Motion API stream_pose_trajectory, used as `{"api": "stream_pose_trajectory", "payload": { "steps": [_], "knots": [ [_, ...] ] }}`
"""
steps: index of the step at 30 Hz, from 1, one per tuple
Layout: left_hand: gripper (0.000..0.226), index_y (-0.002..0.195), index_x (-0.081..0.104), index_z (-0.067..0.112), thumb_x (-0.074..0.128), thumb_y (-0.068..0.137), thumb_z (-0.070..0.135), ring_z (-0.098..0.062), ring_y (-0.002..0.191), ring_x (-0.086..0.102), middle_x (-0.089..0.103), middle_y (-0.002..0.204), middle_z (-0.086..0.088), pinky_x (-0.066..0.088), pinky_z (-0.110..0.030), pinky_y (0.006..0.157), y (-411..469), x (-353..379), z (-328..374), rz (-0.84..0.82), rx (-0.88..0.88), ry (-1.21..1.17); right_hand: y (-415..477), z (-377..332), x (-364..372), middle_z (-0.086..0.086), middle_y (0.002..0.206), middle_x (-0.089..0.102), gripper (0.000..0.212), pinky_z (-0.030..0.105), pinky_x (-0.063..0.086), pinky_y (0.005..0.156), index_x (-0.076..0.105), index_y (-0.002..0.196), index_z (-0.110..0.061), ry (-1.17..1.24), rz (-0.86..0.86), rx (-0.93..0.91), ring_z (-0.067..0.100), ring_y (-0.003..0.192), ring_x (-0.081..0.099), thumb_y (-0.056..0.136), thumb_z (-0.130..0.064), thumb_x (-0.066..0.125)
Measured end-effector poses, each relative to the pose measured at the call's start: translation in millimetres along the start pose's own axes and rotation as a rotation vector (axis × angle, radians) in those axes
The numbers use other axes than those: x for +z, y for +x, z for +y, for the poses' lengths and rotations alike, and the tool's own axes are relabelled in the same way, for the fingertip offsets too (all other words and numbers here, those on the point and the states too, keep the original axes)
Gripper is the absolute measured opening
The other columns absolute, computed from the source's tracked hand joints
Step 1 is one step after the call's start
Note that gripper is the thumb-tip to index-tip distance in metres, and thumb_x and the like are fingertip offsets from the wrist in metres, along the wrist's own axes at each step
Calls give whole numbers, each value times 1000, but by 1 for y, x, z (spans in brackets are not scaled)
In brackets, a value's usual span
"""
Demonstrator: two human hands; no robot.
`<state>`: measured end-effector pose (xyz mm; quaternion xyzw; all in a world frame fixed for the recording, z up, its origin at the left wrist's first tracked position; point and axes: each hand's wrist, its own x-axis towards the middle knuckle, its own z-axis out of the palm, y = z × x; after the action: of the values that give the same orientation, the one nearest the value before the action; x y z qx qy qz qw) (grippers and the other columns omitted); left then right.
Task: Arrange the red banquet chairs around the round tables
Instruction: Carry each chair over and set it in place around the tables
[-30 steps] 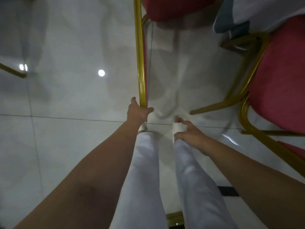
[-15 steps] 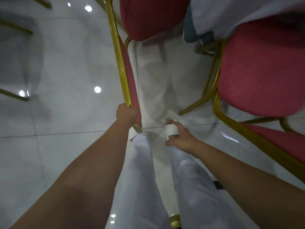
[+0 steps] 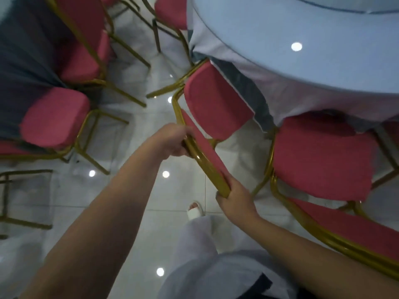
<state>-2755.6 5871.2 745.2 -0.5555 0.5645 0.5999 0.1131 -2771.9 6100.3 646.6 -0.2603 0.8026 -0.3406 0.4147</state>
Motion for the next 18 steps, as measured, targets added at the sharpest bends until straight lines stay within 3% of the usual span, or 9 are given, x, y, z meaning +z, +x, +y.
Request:
{"api": "stream_pose_trajectory", "payload": {
  "steps": [4,6,8,9,10,11,12,14,18],
  "knots": [
    [24,68,50,9,54,91,15,-17,37,61,52,37,-3,21,-14,24,-13,-47,43,79,43,-70,6,-32,-31,-22,133,51,79,38,53,97,20,143,-59,-35,-2,-140,11,117,55,87,-22,62],
    [25,69,52,10,57,91,21,-16,39,62,51,37,0,30,-13,29,-8,-64,54,202,69,-156,14,-43,-38,-20,134,52,78,37,51,100,22,144,-56,-17,-3,-127,10,119,55,89,-19,62],
    [20,88,59,11,66,86,29,-15,53,66,63,54,0,54,-22,49,-6,-71,58,326,125,-188,28,-53,-40,-15,134,56,71,38,50,102,29,149,-45,2,-35,-107,14,120,57,92,-16,61],
    [37,110,57,13,71,82,32,-18,67,69,68,71,0,59,-30,63,-6,-70,55,350,171,-194,36,-60,-39,-12,132,58,66,39,50,103,33,149,-41,3,-58,-99,16,119,59,93,-16,60],
    [64,134,44,22,75,78,33,-19,79,69,67,88,2,60,-38,73,-7,-68,50,349,218,-182,42,-69,-38,-10,131,59,63,40,51,102,36,148,-38,-3,-72,-95,17,117,60,94,-16,59],
    [85,144,26,39,77,77,33,-20,87,68,62,99,6,59,-43,75,-8,-64,41,340,265,-163,49,-77,-36,-9,128,60,62,41,52,100,38,148,-37,-8,-76,-93,18,115,61,93,-15,59],
    [94,143,12,54,76,78,33,-20,89,67,56,101,11,59,-47,74,-9,-60,33,321,319,-165,55,-86,-33,-9,127,61,63,41,54,97,39,147,-36,-10,-76,-89,19,112,62,92,-14,58],
    [91,135,4,68,70,84,32,-22,85,68,48,101,17,60,-49,66,-1,-59,24,278,396,-274,67,-105,-26,-8,125,62,67,39,57,93,39,146,-37,-13,-83,-79,19,109,63,88,-9,55],
    [81,130,9,71,63,85,32,-15,61,72,46,103,17,58,-41,54,19,-99,40,229,435,-435,95,-140,-10,-6,113,64,60,37,54,83,49,139,-34,-10,-55,-55,19,98,63,87,-5,57]
  ]
}}
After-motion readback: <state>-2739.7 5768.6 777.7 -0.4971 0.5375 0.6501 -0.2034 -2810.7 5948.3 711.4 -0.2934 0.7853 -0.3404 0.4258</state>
